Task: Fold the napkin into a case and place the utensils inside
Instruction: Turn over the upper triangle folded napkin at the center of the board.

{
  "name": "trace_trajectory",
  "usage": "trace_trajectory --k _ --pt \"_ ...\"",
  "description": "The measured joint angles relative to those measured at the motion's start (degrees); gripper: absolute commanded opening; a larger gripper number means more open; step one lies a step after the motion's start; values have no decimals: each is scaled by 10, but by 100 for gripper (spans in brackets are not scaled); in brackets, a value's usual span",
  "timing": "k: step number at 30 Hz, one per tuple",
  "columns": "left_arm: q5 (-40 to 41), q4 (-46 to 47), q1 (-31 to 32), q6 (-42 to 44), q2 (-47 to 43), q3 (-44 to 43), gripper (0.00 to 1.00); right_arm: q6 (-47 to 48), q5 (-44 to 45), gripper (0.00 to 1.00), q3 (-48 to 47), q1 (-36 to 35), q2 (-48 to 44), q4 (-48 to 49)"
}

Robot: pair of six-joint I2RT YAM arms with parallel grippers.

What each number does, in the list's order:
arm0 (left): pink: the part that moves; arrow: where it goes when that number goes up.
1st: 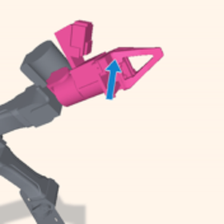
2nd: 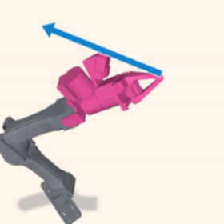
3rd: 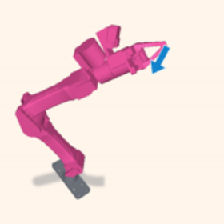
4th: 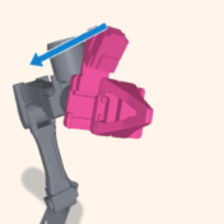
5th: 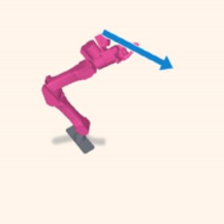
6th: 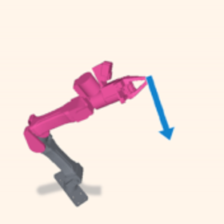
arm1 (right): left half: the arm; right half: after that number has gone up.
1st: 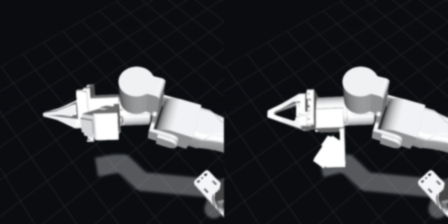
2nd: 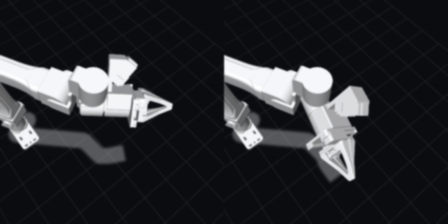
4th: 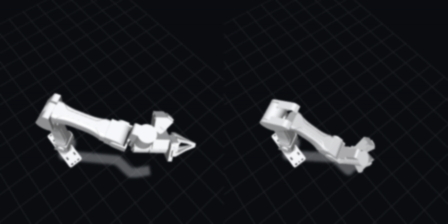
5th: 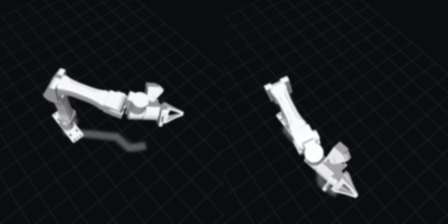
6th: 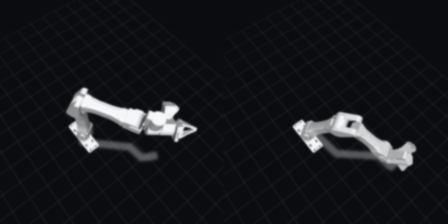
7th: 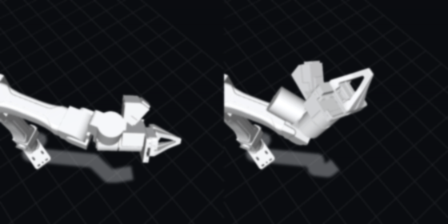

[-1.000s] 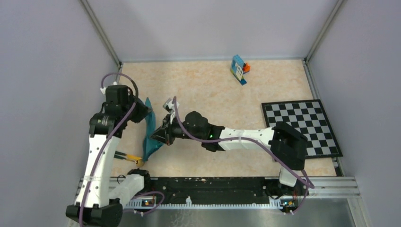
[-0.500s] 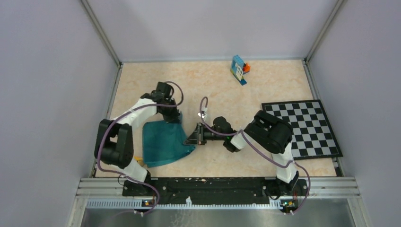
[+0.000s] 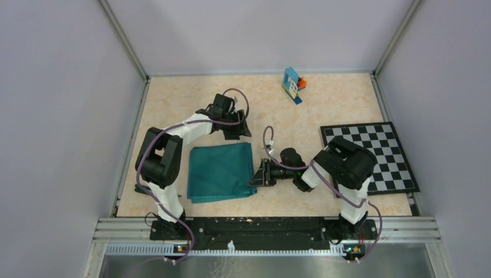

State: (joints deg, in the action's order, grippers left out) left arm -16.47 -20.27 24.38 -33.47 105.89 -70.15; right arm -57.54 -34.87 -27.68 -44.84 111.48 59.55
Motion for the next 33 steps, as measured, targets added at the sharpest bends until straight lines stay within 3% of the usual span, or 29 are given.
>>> trace_trajectory --k 3,6,11,15,19,25,33 --pt "-12 20 1 17 -18 -7 80 40 -2 40 4 7 -54 -73" --pt "-31 17 6 36 -80 16 82 82 5 40 4 21 -101 -150" --pt "-59 13 24 51 -215 104 74 116 5 31 3 30 -125 -207" --pt "-56 5 86 43 -275 184 70 120 -2 26 3 30 -123 -216" --pt "-29 -4 174 28 -284 233 71 114 -17 24 7 30 -110 -197" --pt "55 -24 270 16 -249 226 59 106 -31 17 7 30 -92 -172" --pt "109 -46 295 -1 -229 226 54 92 -41 12 11 30 -73 -141"
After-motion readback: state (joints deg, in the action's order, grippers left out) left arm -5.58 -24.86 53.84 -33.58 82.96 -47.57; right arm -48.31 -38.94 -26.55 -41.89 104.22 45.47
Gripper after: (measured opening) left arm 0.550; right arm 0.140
